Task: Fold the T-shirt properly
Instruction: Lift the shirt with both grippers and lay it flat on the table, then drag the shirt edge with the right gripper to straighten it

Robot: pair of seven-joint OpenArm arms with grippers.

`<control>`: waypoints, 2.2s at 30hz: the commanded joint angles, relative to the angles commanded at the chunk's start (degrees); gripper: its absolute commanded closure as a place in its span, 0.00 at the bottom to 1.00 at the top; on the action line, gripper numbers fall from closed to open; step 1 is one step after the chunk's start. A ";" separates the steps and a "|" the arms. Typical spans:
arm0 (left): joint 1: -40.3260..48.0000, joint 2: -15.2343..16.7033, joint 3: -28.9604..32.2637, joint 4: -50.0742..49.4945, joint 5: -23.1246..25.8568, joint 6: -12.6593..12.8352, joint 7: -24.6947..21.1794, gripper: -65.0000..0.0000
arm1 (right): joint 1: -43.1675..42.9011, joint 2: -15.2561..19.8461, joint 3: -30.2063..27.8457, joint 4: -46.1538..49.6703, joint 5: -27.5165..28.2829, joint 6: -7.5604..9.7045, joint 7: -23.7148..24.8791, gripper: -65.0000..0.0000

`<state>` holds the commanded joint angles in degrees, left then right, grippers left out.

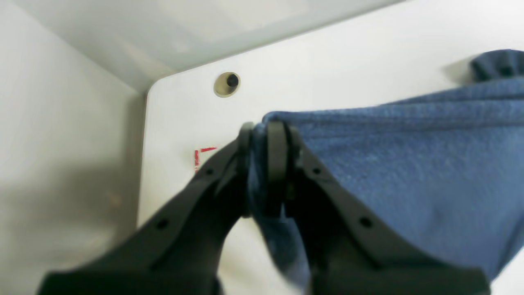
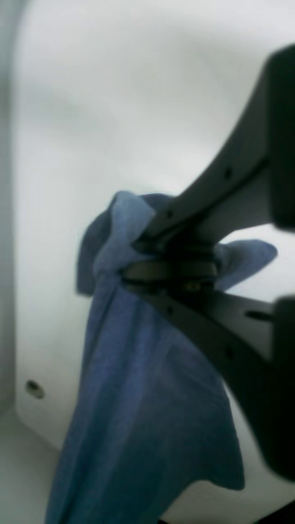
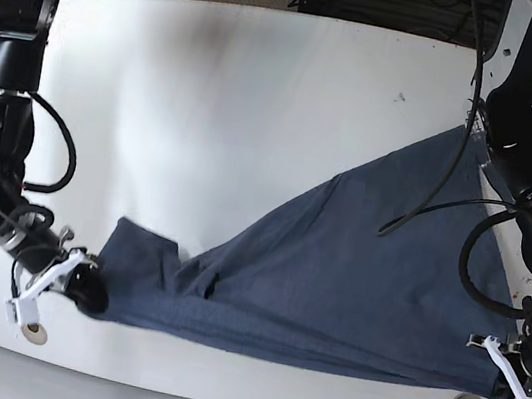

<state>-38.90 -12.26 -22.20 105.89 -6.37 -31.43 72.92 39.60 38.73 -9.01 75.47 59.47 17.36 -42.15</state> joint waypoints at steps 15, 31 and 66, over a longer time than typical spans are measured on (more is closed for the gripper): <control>-21.71 -5.63 2.73 4.57 -0.18 -0.35 5.36 1.00 | 28.13 3.69 -5.80 -3.08 0.00 7.82 -8.88 1.00; 4.40 -5.36 4.13 9.23 -0.26 -8.57 5.45 1.00 | -9.14 11.60 9.05 7.21 10.55 8.79 -9.41 1.00; 50.29 -5.45 -7.56 7.65 0.26 -8.57 -11.69 1.00 | -42.55 -6.77 16.26 10.55 12.04 8.35 -9.67 0.96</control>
<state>11.38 -17.71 -29.76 113.54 -6.11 -40.00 61.23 -2.95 31.96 7.25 86.02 71.52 25.71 -51.82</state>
